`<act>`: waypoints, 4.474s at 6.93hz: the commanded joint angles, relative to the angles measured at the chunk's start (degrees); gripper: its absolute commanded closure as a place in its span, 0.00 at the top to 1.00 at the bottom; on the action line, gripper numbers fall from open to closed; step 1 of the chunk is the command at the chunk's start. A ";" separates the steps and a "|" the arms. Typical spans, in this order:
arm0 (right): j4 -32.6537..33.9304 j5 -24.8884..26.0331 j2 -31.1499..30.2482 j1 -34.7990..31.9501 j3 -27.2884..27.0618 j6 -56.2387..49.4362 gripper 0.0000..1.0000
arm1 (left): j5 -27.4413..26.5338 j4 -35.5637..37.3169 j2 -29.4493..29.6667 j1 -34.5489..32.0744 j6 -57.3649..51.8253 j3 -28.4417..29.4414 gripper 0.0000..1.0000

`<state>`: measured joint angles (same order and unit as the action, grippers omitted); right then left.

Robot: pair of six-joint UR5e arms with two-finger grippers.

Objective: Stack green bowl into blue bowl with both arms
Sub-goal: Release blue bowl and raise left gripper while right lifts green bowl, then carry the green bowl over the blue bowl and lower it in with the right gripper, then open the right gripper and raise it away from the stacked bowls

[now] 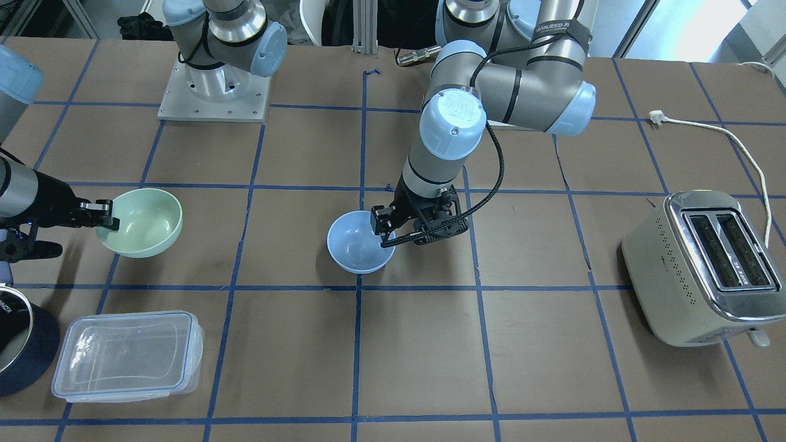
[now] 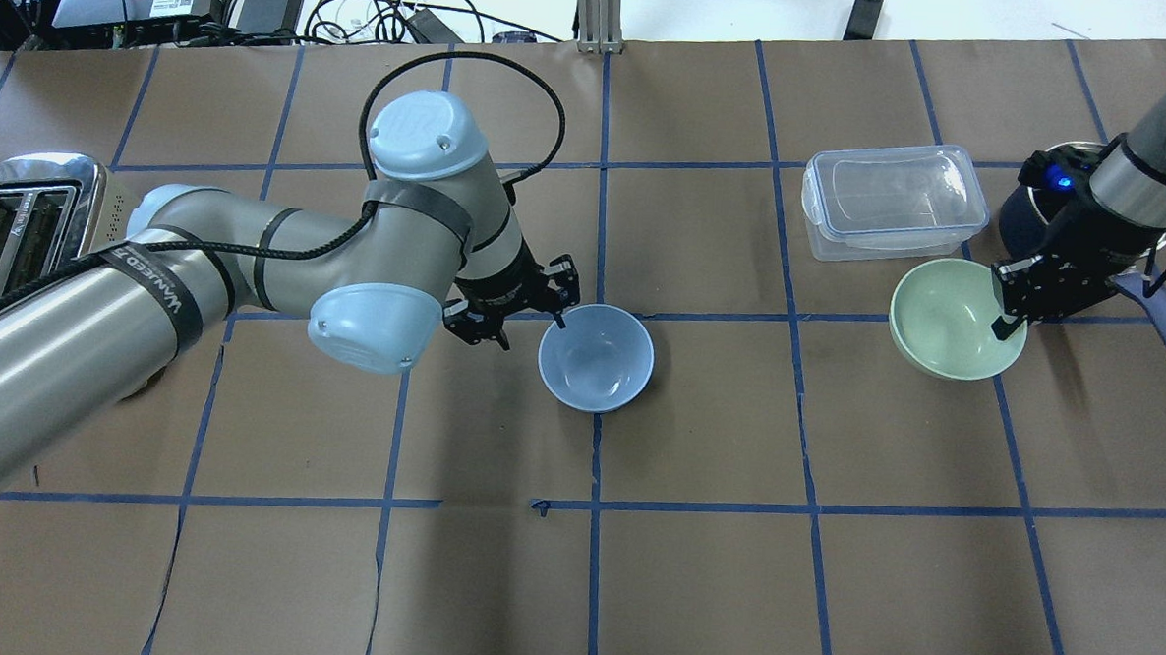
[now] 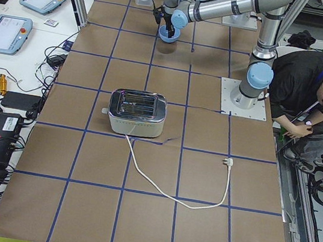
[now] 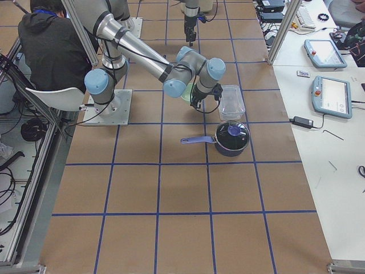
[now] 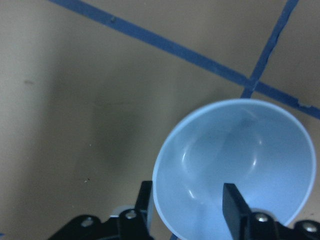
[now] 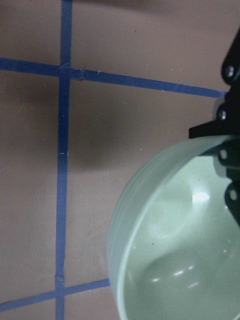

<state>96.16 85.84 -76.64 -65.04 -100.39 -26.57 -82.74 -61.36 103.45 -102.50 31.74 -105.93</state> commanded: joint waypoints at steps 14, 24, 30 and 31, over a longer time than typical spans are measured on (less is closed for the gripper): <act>17.47 -17.28 3.34 -33.22 -5.16 52.14 0.00 | -8.93 -27.94 -9.41 12.85 -32.97 19.01 1.00; 21.27 -13.02 2.82 -32.35 -2.72 52.06 1.00 | -8.84 -28.03 -9.59 12.85 -32.97 18.57 1.00; 10.45 -1.38 -5.50 -23.90 5.56 35.59 1.00 | -8.84 -27.94 -9.59 12.85 -32.09 18.74 1.00; 8.89 -1.72 -9.54 -24.08 4.95 35.01 1.00 | -9.01 -28.11 -9.59 12.85 -31.05 19.26 1.00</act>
<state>106.48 84.26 -81.64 -89.14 -95.16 10.74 -91.64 -89.36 93.88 -89.65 -0.26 -87.07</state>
